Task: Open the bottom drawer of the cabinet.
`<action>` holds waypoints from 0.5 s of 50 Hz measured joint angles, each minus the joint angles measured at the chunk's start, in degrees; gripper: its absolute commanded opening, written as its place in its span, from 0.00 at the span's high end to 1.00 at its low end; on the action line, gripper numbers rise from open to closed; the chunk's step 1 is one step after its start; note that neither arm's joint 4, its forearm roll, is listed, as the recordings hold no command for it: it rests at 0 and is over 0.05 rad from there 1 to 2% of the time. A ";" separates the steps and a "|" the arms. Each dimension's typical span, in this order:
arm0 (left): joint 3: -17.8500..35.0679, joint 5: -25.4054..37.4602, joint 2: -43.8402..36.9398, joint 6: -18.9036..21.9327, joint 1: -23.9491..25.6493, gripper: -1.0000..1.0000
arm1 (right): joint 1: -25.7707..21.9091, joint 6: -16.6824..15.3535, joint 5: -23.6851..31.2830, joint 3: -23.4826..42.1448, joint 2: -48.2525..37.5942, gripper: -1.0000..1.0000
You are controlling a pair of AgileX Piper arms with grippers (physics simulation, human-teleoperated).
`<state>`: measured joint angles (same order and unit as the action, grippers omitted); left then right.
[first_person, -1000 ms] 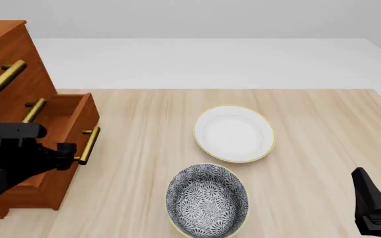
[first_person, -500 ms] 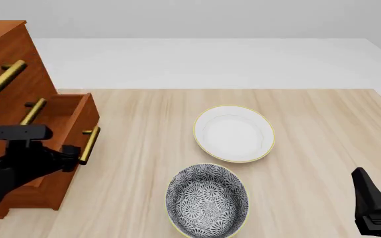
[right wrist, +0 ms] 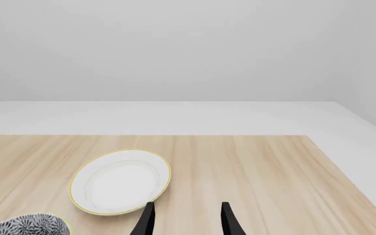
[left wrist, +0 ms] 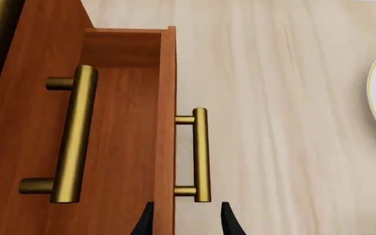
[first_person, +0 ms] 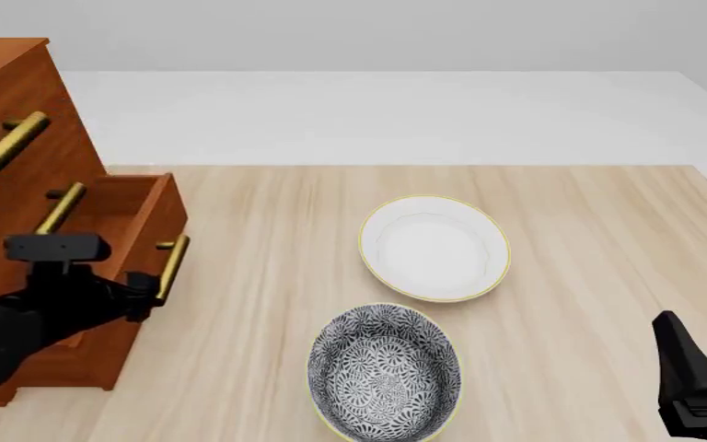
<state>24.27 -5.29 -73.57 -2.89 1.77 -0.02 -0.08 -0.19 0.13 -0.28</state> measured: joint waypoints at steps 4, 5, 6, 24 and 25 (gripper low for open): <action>-0.04 -0.25 -0.40 -0.39 0.28 0.00 | 0.00 0.00 0.00 0.00 0.00 0.00; -0.04 -0.32 -0.52 -0.50 0.34 0.00 | 0.00 0.00 0.00 0.00 0.00 0.00; -0.05 -0.38 -0.64 -0.58 0.41 0.00 | 0.00 0.00 0.00 0.00 0.00 0.00; 0.37 -1.09 -2.75 -2.62 2.48 0.00 | 0.00 0.00 0.00 0.00 0.00 0.00; 0.39 -1.10 -2.82 -2.74 2.66 0.00 | 0.00 0.00 0.00 0.00 0.00 0.00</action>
<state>24.66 -6.40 -76.39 -5.63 4.43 -0.02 -0.08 -0.19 0.13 -0.28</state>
